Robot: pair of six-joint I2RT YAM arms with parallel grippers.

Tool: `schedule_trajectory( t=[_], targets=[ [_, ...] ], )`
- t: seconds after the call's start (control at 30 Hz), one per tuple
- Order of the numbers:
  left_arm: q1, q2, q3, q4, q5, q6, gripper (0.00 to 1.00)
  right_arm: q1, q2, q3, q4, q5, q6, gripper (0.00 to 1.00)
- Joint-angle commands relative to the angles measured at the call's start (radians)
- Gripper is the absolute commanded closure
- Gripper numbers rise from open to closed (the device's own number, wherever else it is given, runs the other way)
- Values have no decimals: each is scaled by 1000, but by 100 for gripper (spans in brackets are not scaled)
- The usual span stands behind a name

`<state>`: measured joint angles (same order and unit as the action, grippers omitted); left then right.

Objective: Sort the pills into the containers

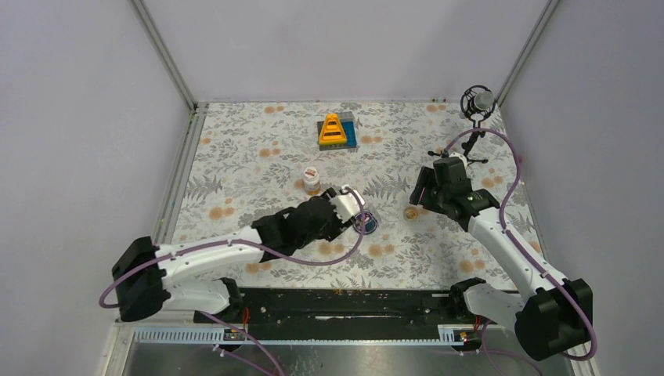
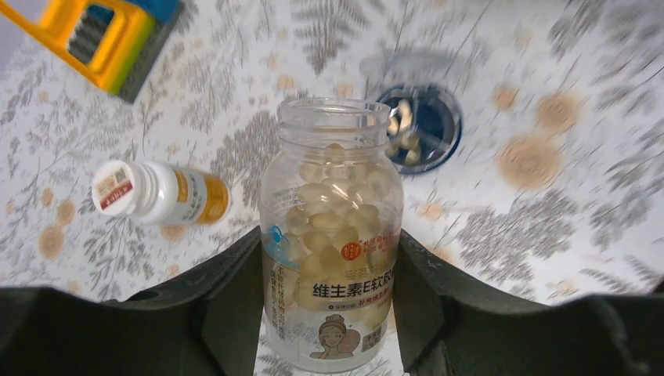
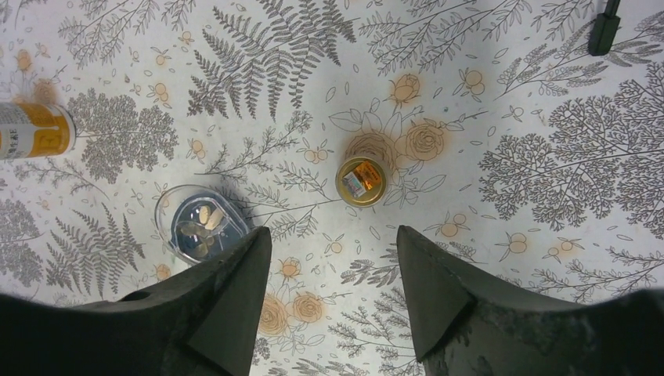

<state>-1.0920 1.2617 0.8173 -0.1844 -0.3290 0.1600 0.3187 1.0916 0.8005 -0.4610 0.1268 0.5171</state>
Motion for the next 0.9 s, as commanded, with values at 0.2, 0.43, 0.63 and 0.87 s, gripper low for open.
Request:
schedule_trajectory(
  t=[0.2, 0.43, 0.63, 0.87],
  targets=[
    [17, -340, -174, 708, 138, -123, 100, -6, 29, -40, 47, -37, -28, 16],
    [78, -352, -295, 1130, 407, -361, 100, -5, 162, -13, 48, -14, -37, 17],
    [79, -340, -274, 1042, 442, -351, 100, 2, 307, 22, 43, -41, -21, 22],
    [85, -309, -290, 1019, 467, -356, 100, 12, 390, 39, 60, 6, -55, 25]
  ],
)
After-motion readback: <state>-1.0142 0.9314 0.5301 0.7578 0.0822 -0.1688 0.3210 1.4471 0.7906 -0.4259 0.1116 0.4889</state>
